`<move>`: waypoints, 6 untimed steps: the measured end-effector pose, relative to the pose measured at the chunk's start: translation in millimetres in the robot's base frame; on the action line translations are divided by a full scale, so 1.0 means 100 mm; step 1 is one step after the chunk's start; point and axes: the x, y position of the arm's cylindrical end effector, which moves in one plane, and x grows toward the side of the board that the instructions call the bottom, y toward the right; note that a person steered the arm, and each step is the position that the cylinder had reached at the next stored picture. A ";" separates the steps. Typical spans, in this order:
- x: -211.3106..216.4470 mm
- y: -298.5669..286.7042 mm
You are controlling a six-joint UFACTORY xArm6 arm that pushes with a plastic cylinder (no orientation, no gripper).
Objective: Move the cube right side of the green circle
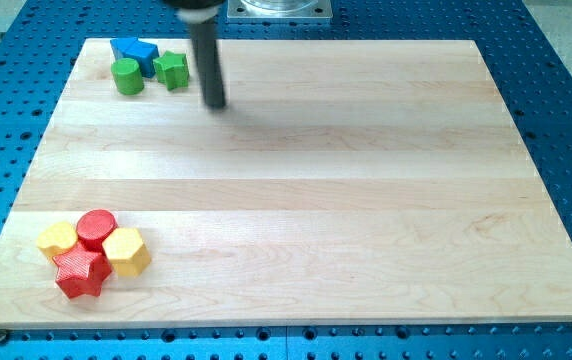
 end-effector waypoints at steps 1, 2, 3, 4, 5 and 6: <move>-0.50 0.07; -0.76 -0.61; -0.57 -0.90; -0.77 -1.05; -0.77 -1.49; -0.41 -1.49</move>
